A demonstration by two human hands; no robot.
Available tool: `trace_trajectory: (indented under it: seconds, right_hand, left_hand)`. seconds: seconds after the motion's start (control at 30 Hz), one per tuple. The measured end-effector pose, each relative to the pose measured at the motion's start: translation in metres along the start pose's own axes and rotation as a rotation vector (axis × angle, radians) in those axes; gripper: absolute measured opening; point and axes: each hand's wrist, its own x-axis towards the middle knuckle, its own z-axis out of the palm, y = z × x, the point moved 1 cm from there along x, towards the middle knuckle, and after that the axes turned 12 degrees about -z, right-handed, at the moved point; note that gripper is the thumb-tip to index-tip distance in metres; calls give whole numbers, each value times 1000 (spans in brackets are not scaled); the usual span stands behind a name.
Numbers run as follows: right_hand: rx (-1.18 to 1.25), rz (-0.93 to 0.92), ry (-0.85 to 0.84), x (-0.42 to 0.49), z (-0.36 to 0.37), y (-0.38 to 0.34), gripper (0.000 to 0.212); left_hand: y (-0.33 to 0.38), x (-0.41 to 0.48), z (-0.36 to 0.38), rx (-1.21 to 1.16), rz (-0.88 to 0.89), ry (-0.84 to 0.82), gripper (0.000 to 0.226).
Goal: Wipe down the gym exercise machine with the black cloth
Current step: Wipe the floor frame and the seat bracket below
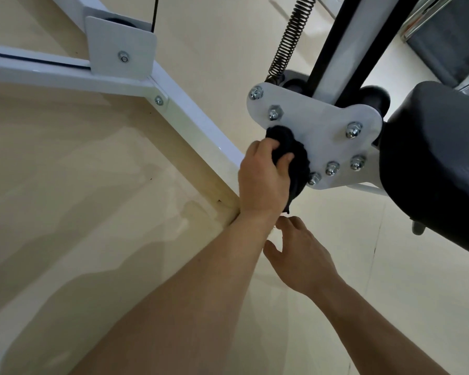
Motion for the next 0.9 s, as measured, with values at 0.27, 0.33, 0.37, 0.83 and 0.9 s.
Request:
trace_trajectory:
  seconds: [0.27,0.33,0.37,0.83,0.9]
  right_hand:
    - [7,-66,-5,2,4,-13,43]
    - [6,-69,2,3,4,-13,43]
    - [10,-66,6,4,3,-13,43]
    - [19,50,23,-4,-17,6,43]
    - [27,88,61,-6,-20,10,43]
  left_hand:
    - [23,50,-34,0,141,279,27]
    - [25,52,-30,74,236,232,27]
    - [25,50,-27,106,275,214,26]
    - [82,5,19,-45,604,-4,19]
    - [81,4,21,-22,672,-23,17]
